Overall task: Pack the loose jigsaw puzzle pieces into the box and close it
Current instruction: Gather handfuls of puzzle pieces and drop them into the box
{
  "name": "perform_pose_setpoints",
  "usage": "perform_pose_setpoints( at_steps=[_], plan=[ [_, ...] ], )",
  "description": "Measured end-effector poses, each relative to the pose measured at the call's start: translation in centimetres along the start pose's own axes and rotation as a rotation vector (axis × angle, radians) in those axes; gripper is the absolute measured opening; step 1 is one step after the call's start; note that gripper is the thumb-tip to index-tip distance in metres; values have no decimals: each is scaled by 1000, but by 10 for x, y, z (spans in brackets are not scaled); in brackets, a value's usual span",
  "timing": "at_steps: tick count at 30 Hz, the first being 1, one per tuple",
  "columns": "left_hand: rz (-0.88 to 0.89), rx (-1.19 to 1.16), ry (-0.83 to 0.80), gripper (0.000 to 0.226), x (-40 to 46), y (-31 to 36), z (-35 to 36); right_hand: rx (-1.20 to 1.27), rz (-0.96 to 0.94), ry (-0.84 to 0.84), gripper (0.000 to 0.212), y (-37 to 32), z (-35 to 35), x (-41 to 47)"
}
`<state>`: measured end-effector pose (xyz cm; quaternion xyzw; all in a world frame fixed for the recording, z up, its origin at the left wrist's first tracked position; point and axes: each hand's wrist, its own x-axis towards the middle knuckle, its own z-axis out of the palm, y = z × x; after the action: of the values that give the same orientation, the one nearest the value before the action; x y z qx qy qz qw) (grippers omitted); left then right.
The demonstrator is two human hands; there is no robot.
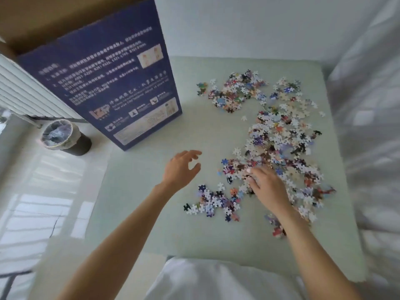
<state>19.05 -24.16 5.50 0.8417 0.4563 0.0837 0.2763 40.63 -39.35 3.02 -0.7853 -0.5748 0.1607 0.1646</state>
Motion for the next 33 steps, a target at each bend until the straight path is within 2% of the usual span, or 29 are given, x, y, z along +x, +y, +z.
perform_pose_setpoints(
  at_steps=[3, 5, 8, 12, 14, 21, 24, 28, 30, 33],
  plan=[
    [-74, 36, -124, 49, -18, -4, 42, 27, 121, 39, 29, 41, 15, -45],
    [-64, 71, -161, 63, -34, -7, 67, 30, 182, 101, 32, 63, 21, -72],
    [21, 172, -223, 80, -62, -9, 104, -32, 348, 167, 55, 86, 35, -113],
    [59, 274, -213, 74, -82, -10, 137, 25, 688, 135, 92, 91, 55, -146],
    [72, 286, -209, 70, -82, -4, 147, 72, 748, 113, 97, 83, 66, -147],
    [128, 220, -200, 64, -64, 11, 158, 113, 463, 14, 78, 13, 104, -75],
    [118, 154, -155, 58, -68, 1, 147, 157, 249, -32, 72, -3, 113, -47],
    [-47, 226, -30, 58, -94, -30, 127, 188, 14, 20, 54, -4, 117, -39],
    [-152, 248, -23, 62, -112, -45, 126, 128, -121, 69, 51, 4, 115, -43],
    [-148, 254, -74, 65, -125, -51, 133, -48, -393, -72, 51, 12, 113, -54]
  ],
)
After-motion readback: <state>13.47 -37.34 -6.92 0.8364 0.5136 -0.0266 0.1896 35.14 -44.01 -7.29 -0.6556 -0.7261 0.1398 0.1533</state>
